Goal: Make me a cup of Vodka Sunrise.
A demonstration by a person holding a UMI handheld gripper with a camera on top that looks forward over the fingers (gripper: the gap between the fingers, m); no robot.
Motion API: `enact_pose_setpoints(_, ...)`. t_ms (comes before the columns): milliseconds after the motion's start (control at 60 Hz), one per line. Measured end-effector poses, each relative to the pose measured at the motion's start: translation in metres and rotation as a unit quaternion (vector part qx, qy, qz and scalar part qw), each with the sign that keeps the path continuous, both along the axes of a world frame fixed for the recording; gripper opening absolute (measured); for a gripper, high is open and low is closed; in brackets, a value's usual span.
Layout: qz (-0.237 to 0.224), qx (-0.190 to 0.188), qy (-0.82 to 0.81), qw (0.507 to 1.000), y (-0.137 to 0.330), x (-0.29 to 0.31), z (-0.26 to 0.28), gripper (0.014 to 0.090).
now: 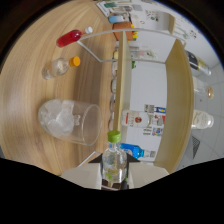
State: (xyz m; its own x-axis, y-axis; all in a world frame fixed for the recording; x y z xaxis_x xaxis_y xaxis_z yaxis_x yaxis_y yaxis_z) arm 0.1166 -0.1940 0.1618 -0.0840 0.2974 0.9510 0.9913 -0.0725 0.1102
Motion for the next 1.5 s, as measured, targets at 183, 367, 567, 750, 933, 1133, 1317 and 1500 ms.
enact_pose_setpoints(183, 0.025, 0.0, -0.103, 0.994, 0.007, 0.005, 0.003, 0.0355)
enact_pose_setpoints(367, 0.031, -0.003, -0.105, 0.994, 0.006, 0.005, 0.006, 0.0355)
enact_pose_setpoints(567, -0.006, 0.013, 0.105, 0.994, -0.001, -0.005, 0.026, 0.0356)
enact_pose_setpoints(750, -0.049, 0.04, 0.416, 0.907, -0.003, -0.013, 0.057, 0.036)
enact_pose_setpoints(933, -0.105, 0.029, 0.613, 0.782, -0.002, 0.001, 0.042, 0.0359)
enact_pose_setpoints(1133, -0.156, -0.004, 0.683, 0.713, 0.006, 0.013, -0.015, 0.0359)
enact_pose_setpoints(1317, -0.201, -0.023, 0.7, 0.685, 0.013, 0.026, -0.07, 0.0358)
enact_pose_setpoints(1500, -0.234, -0.039, 0.703, 0.671, 0.013, 0.036, -0.106, 0.0358)
